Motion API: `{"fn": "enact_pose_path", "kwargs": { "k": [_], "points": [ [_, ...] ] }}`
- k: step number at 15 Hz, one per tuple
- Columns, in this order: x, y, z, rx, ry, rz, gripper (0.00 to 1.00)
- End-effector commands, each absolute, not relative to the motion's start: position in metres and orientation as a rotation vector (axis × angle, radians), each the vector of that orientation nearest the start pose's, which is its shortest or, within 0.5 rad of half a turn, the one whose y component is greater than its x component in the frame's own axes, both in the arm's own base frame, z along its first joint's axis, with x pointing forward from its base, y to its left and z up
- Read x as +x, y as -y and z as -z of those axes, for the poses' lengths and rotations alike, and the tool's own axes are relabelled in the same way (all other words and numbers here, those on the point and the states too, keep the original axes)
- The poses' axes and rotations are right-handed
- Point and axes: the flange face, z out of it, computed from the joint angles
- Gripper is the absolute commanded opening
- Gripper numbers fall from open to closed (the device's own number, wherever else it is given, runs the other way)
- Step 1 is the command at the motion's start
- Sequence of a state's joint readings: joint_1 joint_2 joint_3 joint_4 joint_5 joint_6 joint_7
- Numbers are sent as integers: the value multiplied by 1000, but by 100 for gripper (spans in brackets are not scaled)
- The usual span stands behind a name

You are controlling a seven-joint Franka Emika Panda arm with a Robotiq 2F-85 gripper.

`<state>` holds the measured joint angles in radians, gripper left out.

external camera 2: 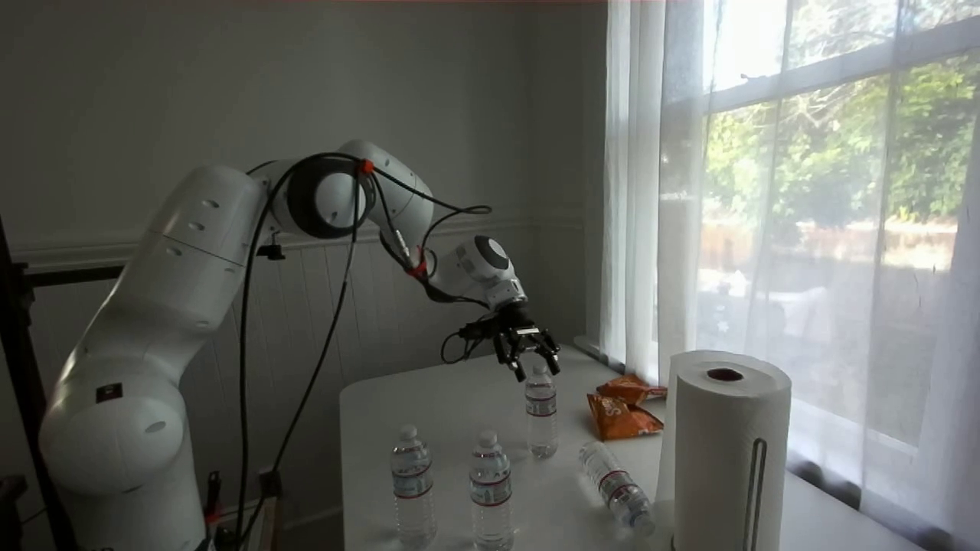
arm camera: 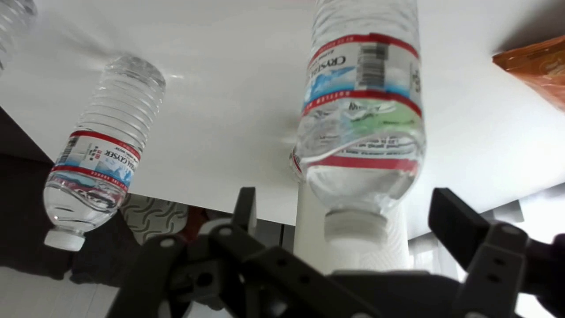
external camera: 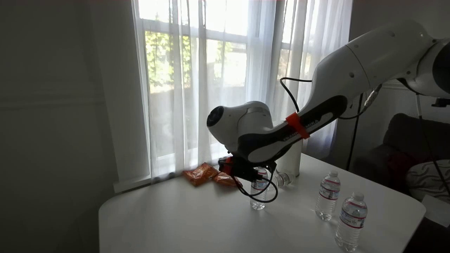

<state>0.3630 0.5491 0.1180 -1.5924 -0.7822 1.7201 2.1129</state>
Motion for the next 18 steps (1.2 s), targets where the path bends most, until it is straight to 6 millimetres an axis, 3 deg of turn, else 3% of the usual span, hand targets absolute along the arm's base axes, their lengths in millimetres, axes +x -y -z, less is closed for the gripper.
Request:
{"fn": "enact_pose_path", "kwargs": {
  "k": [1, 6, 8, 13, 18],
  "points": [
    [611, -213, -346, 1995, 1644, -561, 100],
    [620, -158, -384, 2019, 1844, -432, 100],
    [625, -135, -389, 2090, 1896, -380, 100],
    [634, -80, -365, 2266, 1981, -222, 100],
    [625, -34, -339, 2328, 2069, -82, 100]
  ]
}}
